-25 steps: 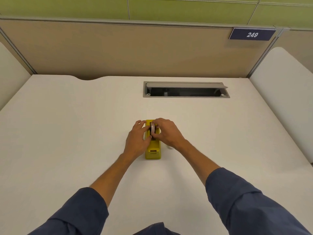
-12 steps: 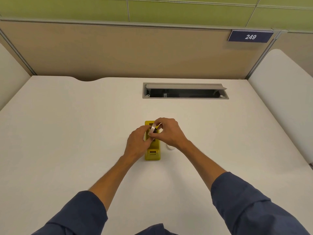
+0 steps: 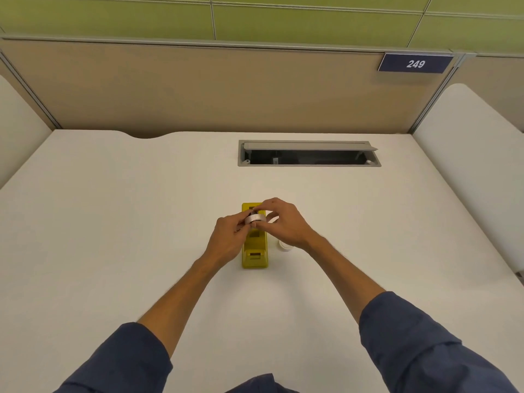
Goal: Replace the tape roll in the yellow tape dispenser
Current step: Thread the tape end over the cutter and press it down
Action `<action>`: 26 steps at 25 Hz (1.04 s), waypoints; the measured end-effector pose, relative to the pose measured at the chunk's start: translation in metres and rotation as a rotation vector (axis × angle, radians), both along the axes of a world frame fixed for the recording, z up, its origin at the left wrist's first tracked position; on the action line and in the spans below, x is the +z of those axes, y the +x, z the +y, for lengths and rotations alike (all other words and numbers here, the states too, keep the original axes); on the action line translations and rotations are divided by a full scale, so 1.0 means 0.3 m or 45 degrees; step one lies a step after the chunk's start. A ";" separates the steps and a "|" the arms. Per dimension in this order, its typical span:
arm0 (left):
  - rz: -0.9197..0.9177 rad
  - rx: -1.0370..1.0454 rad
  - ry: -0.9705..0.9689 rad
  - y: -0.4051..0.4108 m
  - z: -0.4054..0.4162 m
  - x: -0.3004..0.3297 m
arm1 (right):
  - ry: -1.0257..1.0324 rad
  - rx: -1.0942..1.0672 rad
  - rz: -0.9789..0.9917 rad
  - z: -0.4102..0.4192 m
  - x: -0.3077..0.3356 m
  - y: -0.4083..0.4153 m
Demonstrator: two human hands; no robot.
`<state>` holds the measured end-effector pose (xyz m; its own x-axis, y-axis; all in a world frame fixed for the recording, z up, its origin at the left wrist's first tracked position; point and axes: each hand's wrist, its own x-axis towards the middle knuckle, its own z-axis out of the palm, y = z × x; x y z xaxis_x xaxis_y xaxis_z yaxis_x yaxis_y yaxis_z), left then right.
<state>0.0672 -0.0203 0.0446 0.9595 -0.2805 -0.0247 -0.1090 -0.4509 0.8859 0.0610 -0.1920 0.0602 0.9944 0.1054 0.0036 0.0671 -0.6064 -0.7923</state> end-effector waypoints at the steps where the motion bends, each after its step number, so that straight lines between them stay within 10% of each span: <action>1: 0.005 -0.004 -0.012 0.000 0.003 0.004 | 0.015 0.005 -0.004 -0.004 0.000 0.001; 13: 0.200 -0.038 -0.256 0.015 0.009 0.022 | 0.076 -0.128 -0.002 -0.022 -0.018 0.007; 26: -0.058 0.102 0.051 0.005 -0.038 -0.014 | -0.129 -0.432 -0.051 0.095 -0.019 -0.022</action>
